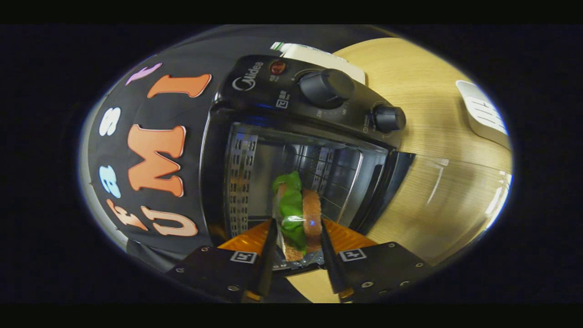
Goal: Open the toaster oven, put the food inside, and close the toaster oven door.
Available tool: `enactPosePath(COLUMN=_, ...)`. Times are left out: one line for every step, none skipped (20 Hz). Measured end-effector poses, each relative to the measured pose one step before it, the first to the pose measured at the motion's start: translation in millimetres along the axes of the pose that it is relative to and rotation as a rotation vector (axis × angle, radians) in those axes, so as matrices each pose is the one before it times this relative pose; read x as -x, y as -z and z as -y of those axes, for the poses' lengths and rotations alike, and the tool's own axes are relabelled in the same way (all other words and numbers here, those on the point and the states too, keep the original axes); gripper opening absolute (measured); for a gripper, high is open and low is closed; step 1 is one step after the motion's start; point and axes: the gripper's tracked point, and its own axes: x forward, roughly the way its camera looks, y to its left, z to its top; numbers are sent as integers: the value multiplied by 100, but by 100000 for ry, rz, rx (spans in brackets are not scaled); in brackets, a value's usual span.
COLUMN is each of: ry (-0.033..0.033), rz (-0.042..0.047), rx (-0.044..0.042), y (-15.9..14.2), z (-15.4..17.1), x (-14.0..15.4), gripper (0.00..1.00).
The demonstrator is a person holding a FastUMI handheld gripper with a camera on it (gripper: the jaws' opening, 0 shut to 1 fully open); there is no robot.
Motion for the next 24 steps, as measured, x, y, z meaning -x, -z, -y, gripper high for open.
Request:
enactPosePath(ry=1348, rz=-824, rx=773, y=431, z=124, x=100, gripper=69)
enactPosePath(ry=2473, rz=-496, rx=1573, y=391, z=420, x=465, gripper=74)
enactPosePath(ry=1432, rz=-134, rx=1795, y=156, z=398, x=159, gripper=86)
enactPosePath(ry=629, rz=-469, rx=1961, y=286, z=165, x=247, gripper=93)
enactPosePath(ry=402, rz=-455, rx=1379, y=194, z=5, x=263, gripper=95)
enactPosePath(ry=499, rz=-9, rx=870, y=64, z=31, x=499, gripper=97)
enactPosePath(ry=280, rz=-263, rx=1097, y=109, z=-16, x=415, gripper=97)
enactPosePath(ry=153, rz=-839, rx=1905, y=391, z=93, x=773, gripper=98)
enactPosePath(ry=227, rz=-967, rx=2552, y=324, z=108, x=815, gripper=98)
enactPosePath(ry=292, rz=-425, rx=2872, y=462, z=70, x=1059, gripper=98)
enactPosePath(ry=-416, rz=-73, rx=3661, y=349, z=-111, x=1126, gripper=98)
enactPosePath(ry=-631, rz=56, rx=3734, y=376, z=-240, x=1249, gripper=98)
enactPosePath(ry=-516, rz=-1033, rx=3770, y=514, z=-102, x=1104, gripper=98)
enactPosePath(ry=-1229, rz=-998, rx=3947, y=602, z=-280, x=1220, gripper=98)
enactPosePath(ry=-642, rz=-829, rx=3923, y=475, z=-117, x=1217, gripper=98)
enactPosePath(ry=-422, rz=-770, rx=4935, y=481, z=-27, x=974, gripper=98)
enactPosePath(ry=172, rz=-758, rx=6494, y=459, z=135, x=1040, gripper=98)
enactPosePath(ry=1433, rz=-714, rx=7873, y=567, z=350, x=880, gripper=98)
enactPosePath(ry=1701, rz=-153, rx=8004, y=387, z=604, x=769, gripper=98)
enactPosePath(ry=1509, rz=276, rx=6465, y=316, z=495, x=703, gripper=98)
enactPosePath(ry=1702, rz=-198, rx=5073, y=366, z=449, x=736, gripper=98)
enactPosePath(ry=1453, rz=-654, rx=4294, y=539, z=423, x=678, gripper=98)
enactPosePath(ry=1348, rz=40, rx=4427, y=377, z=403, x=546, gripper=98)
enactPosePath(ry=2225, rz=-127, rx=5298, y=574, z=633, x=481, gripper=98)
